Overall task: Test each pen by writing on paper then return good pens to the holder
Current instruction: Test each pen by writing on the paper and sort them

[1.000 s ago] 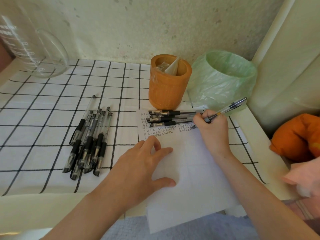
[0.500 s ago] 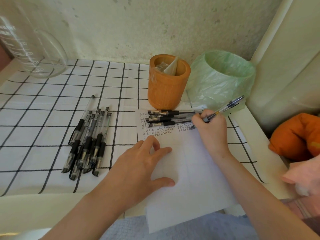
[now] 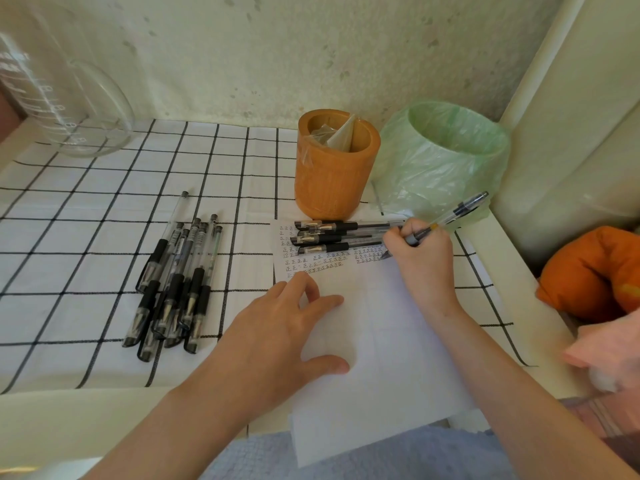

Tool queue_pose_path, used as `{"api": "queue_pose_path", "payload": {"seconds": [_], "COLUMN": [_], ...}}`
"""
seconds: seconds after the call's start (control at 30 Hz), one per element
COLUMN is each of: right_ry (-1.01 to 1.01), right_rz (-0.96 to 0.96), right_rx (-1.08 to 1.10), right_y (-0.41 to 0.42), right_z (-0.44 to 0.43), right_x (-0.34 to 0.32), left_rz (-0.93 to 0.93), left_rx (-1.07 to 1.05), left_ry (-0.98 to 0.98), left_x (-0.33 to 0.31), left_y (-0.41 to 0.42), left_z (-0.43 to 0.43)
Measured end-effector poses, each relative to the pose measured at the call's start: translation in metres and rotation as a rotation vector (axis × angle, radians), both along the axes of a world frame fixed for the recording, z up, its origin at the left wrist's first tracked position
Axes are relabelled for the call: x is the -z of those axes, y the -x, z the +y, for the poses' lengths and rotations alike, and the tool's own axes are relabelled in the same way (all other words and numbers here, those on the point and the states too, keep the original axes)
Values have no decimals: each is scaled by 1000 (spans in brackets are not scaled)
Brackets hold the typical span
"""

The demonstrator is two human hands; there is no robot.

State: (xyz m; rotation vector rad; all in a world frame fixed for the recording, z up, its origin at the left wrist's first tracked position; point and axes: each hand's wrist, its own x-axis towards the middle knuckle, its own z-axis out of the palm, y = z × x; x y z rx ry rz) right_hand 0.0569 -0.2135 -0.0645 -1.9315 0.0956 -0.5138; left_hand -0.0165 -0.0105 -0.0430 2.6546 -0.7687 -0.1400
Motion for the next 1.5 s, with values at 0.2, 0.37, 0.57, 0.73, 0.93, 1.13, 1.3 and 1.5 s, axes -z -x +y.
{"api": "queue_pose_path", "payload": {"seconds": [0.2, 0.37, 0.57, 0.73, 0.93, 1.13, 1.3, 1.5], "right_ry": [-2, -17, -26, -35, -48, -403, -322, -97], "right_rz": [8, 23, 17, 9, 40, 142, 131, 63], "right_rx": [-8, -3, 7, 10, 22, 31, -19, 30], "right_y": [0, 0, 1, 1, 0, 1, 2, 0], "right_z": [0, 0, 1, 2, 0, -4, -3, -4], "right_x": [0, 0, -2, -2, -1, -25, -24, 1], "left_rz": [8, 6, 6, 4, 0, 0, 4, -7], "left_rx": [5, 2, 2, 3, -2, 2, -3, 2], "left_ry": [1, -7, -2, -8, -12, -13, -6, -19], "left_x": [1, 0, -1, -1, 0, 0, 1, -1], "left_y": [1, 0, 1, 0, 0, 0, -1, 0], "left_z": [0, -1, 0, 0, 0, 0, -1, -1]}}
